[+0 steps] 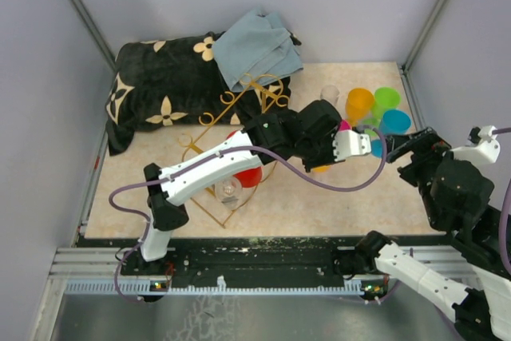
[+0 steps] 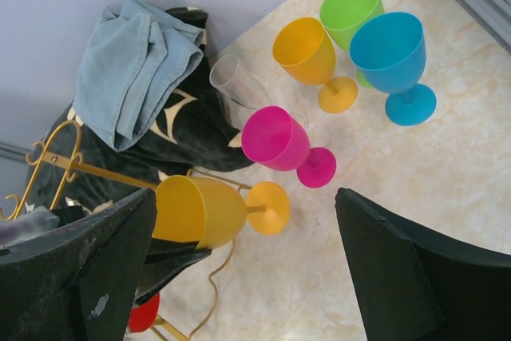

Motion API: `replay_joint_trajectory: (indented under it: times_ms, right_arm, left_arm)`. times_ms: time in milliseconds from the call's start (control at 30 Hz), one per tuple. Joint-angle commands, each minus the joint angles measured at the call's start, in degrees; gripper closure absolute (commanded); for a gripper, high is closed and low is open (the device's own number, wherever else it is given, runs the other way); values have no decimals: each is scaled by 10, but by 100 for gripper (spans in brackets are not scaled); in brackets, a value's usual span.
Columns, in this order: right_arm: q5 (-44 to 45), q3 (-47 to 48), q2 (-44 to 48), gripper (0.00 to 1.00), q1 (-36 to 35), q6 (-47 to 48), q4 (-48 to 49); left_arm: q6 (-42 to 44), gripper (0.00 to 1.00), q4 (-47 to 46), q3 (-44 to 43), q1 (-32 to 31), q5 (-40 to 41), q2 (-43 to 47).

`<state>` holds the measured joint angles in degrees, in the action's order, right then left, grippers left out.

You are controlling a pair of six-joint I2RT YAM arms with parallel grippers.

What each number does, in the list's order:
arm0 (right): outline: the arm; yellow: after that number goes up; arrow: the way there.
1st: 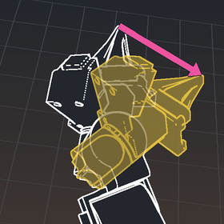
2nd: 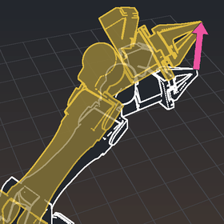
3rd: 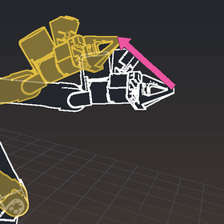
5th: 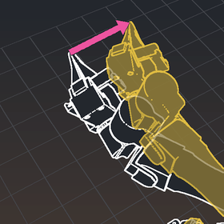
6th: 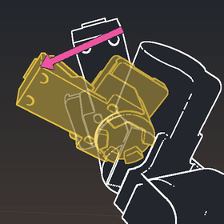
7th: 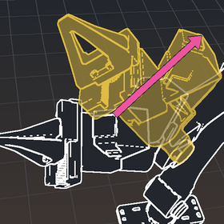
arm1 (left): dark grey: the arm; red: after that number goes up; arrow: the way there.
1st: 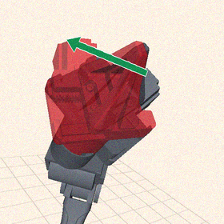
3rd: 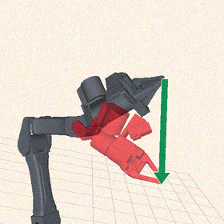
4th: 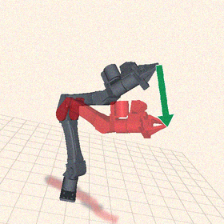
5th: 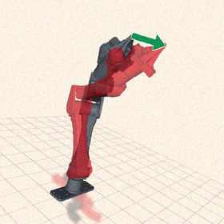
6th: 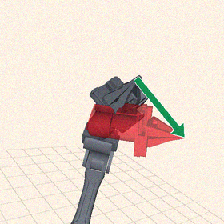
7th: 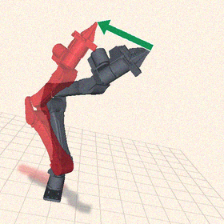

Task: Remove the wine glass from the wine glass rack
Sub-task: Place the wine glass at the center of the board.

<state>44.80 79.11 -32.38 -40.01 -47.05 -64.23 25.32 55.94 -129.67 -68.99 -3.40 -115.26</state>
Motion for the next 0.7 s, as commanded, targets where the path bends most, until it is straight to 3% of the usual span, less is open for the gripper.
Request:
replay_joint_trajectory:
  times_ms: [0,667]
  right_arm:
    - [8,2,6,6,-3,2,7]
    - [12,1,23,6,-3,1,5]
  left_arm:
    - [-3,100,-15,16,2,26,-14]
    - [-31,100,7,-15,61,-47,-83]
